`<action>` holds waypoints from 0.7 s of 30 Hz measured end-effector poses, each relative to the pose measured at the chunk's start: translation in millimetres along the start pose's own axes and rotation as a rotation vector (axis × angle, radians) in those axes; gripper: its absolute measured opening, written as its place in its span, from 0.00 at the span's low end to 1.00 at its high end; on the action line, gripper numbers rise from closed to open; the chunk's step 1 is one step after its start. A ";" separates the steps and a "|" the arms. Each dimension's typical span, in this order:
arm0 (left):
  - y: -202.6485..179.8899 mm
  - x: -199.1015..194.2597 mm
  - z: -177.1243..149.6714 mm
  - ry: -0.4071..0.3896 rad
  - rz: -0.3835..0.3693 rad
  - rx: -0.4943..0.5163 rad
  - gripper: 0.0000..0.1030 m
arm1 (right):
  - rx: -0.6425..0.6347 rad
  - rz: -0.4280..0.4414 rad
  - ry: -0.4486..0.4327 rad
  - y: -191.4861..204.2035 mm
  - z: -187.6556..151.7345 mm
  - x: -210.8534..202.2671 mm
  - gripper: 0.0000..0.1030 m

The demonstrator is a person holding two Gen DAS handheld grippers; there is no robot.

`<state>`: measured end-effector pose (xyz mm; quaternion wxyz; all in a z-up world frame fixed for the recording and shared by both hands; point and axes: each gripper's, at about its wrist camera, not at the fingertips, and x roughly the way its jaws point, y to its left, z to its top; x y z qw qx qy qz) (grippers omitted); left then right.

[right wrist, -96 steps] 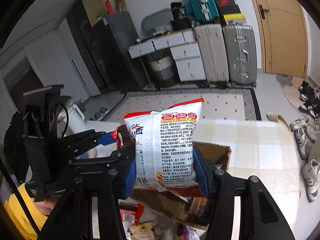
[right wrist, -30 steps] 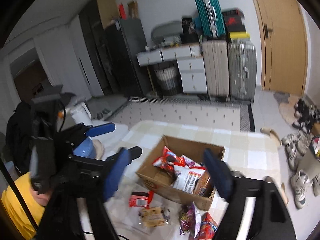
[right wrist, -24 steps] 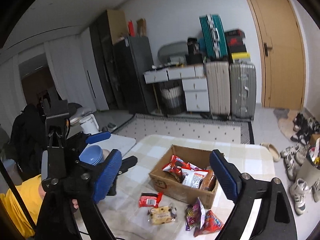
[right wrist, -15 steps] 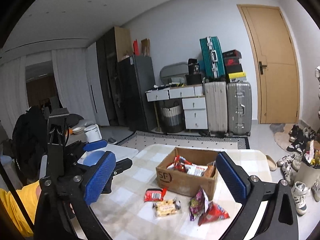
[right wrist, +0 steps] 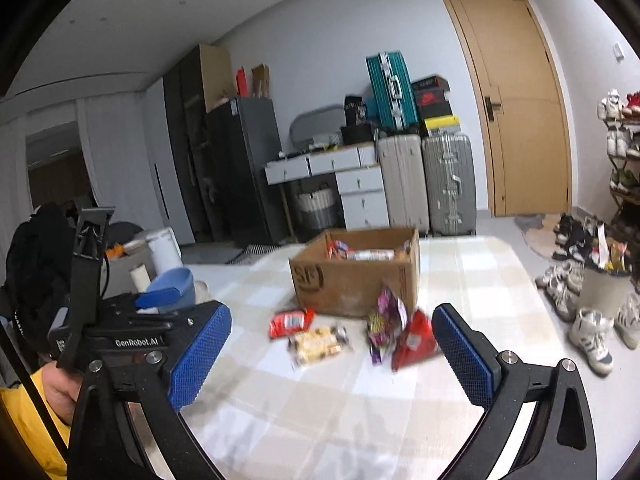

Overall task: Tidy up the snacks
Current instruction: 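Move both tools back toward the remaining snacks, then grasp the red wafer pack with left tool while right tool grasps red chip bag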

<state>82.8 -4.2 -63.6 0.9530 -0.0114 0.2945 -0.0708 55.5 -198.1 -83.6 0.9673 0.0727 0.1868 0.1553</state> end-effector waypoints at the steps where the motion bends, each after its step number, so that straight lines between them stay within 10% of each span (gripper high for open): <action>1: 1.8 6.0 -5.1 0.009 0.000 0.002 0.99 | 0.005 -0.006 0.011 -1.2 -5.0 3.6 0.99; 21: 48.7 151.0 -8.2 0.195 -0.011 -0.007 0.99 | 0.162 0.019 0.173 -32.3 -60.1 68.8 0.99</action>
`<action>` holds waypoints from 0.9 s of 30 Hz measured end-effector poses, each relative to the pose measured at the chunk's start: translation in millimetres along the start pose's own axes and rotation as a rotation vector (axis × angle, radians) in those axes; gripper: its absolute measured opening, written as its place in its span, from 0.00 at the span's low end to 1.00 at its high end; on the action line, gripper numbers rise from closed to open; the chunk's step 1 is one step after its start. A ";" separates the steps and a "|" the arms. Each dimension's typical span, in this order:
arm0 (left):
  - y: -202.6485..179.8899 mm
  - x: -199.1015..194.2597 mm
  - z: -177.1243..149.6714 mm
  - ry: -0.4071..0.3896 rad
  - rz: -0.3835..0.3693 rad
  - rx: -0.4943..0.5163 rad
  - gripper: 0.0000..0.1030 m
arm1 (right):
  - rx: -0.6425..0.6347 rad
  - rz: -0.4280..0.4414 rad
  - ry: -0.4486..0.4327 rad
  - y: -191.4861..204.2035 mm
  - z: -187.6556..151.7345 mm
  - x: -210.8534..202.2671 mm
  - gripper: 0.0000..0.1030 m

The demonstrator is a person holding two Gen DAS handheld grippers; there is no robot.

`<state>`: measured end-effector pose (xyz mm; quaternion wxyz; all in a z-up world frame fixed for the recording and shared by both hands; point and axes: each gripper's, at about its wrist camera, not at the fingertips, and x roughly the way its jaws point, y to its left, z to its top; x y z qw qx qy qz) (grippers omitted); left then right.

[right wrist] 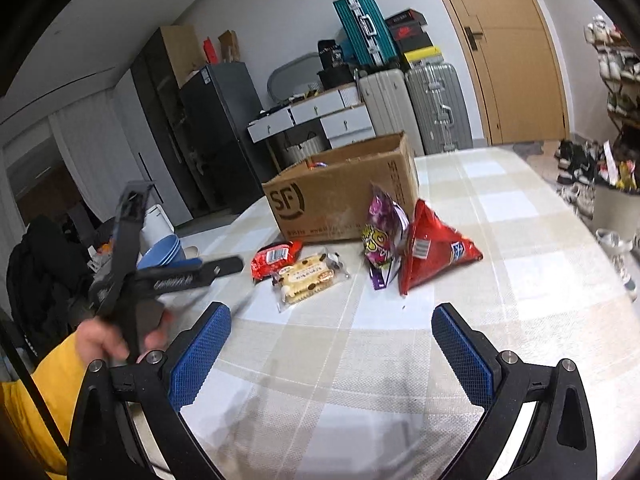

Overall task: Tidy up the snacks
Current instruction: 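Grasp the red wafer pack with left tool while right tool grasps red chip bag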

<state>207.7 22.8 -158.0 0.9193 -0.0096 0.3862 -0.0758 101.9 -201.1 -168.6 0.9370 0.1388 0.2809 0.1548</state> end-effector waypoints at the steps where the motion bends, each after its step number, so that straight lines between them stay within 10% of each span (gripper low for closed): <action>1: 2.3 11.4 7.2 0.010 0.002 0.005 0.99 | 0.002 -0.002 0.000 -0.7 0.3 -1.1 0.99; 13: 5.7 106.6 43.0 0.132 -0.057 0.148 0.94 | 0.167 0.072 0.094 -32.3 -2.8 23.2 0.99; 20: -1.3 120.0 40.7 0.149 -0.124 0.216 0.41 | 0.191 0.091 0.101 -34.9 -4.2 25.0 0.99; 27: 10.4 116.8 39.8 0.141 -0.142 0.151 0.40 | 0.195 0.075 0.095 -34.7 -5.2 24.5 0.99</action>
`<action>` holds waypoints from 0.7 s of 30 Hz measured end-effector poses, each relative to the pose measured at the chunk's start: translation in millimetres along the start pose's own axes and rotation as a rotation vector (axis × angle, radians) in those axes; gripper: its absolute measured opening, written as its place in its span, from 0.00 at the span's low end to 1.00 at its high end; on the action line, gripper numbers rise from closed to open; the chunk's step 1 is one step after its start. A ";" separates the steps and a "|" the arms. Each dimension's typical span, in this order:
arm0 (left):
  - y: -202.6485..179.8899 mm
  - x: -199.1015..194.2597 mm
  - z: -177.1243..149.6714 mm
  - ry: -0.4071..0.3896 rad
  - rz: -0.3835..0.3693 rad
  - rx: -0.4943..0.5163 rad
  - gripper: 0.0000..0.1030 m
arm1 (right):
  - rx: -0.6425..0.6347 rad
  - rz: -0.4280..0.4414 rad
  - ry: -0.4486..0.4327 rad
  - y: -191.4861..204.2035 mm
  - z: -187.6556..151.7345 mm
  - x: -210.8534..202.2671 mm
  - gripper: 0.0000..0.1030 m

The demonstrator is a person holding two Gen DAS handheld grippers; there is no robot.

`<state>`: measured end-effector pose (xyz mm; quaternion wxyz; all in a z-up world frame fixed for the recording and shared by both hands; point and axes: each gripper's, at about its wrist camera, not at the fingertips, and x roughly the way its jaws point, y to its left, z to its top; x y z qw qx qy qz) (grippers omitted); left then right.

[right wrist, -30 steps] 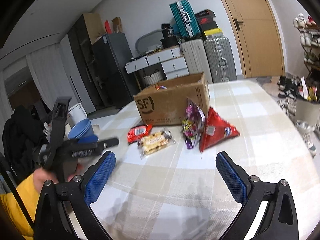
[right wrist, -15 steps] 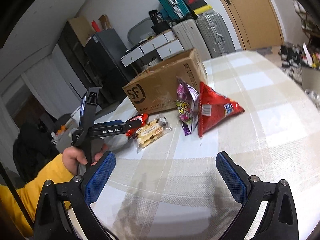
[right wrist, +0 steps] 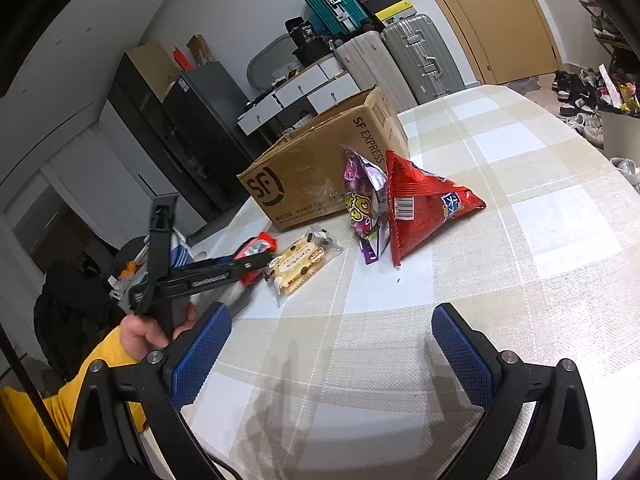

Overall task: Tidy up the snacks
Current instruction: 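Grasp the red wafer pack with left tool while right tool grasps red chip bag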

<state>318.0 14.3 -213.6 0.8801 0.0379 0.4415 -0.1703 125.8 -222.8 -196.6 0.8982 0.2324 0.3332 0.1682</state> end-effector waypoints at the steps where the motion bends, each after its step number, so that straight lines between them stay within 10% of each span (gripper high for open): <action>1: 1.4 -4.3 -2.7 -0.006 0.003 -0.012 0.40 | -0.001 -0.008 0.004 0.4 -0.1 -0.1 0.99; 8: 9.6 -39.8 -22.8 -0.046 -0.014 -0.089 0.41 | -0.095 -0.113 0.006 8.9 28.5 -0.9 0.99; 14: -5.4 -71.2 -58.9 -0.066 -0.066 -0.105 0.41 | -0.330 -0.366 0.072 2.9 64.2 36.9 0.99; 19: -19.8 -99.2 -87.6 -0.067 -0.078 -0.105 0.41 | -0.436 -0.403 0.136 -5.2 77.3 71.6 0.96; 21: -20.9 -106.5 -96.4 -0.069 -0.086 -0.114 0.41 | -0.418 -0.331 0.179 -13.4 84.3 82.9 0.78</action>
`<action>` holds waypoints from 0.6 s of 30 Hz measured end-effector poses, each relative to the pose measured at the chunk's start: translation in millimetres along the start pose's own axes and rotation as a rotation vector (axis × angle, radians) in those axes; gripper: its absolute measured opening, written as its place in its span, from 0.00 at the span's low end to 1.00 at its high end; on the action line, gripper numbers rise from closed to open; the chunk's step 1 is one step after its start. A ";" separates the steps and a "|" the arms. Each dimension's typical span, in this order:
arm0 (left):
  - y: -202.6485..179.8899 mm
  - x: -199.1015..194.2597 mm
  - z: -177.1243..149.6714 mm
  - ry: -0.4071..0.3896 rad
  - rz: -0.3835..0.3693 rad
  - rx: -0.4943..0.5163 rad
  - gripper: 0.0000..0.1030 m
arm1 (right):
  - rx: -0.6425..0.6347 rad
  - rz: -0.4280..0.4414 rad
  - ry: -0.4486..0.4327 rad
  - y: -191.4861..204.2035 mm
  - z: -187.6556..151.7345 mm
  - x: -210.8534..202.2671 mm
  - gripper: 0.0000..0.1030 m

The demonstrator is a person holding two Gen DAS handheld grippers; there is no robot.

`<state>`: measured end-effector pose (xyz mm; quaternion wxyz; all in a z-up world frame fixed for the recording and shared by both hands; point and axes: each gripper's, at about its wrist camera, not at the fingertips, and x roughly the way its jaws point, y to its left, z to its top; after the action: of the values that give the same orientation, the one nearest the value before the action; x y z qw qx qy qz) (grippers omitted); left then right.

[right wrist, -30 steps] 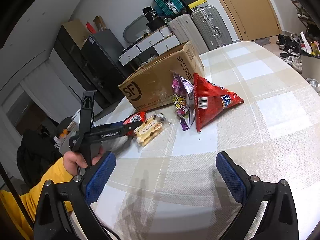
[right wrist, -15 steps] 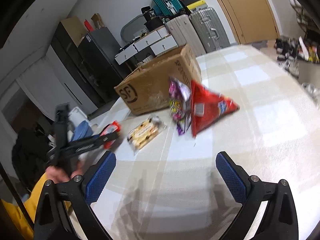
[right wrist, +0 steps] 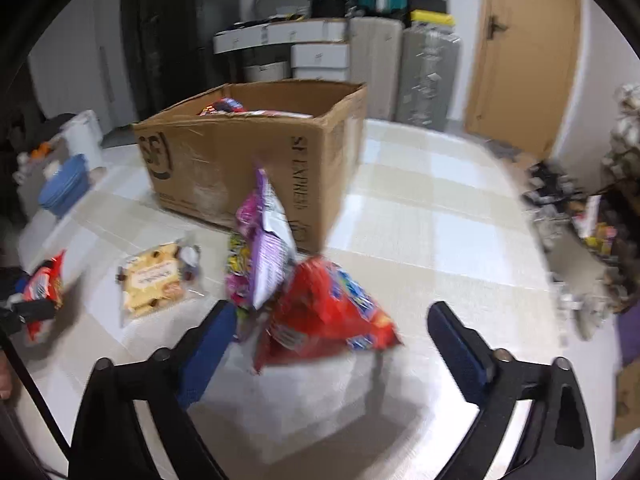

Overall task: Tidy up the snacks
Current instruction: 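Grasp the red wafer pack with left tool while right tool grasps red chip bag, then lift the red wafer pack and red chip bag off the table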

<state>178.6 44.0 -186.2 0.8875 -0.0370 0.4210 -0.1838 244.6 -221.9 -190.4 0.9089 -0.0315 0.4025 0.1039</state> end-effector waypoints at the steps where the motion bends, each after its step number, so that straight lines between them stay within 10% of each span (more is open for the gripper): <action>1: -0.1 -2.1 -2.5 0.001 -0.002 -0.006 0.41 | 0.007 0.013 0.013 -3.1 1.2 5.4 0.74; 9: 10.2 -5.1 -11.1 0.012 -0.006 -0.058 0.41 | 0.036 0.080 0.042 -8.9 -6.8 5.8 0.49; 18: 3.2 -16.0 -12.9 0.004 -0.010 -0.051 0.41 | 0.107 0.127 0.013 -3.1 -30.0 -18.7 0.46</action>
<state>160.5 53.8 -183.4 0.8845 -0.0614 0.4270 -0.1776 211.3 -232.3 -196.9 0.8983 0.0421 0.4144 0.1395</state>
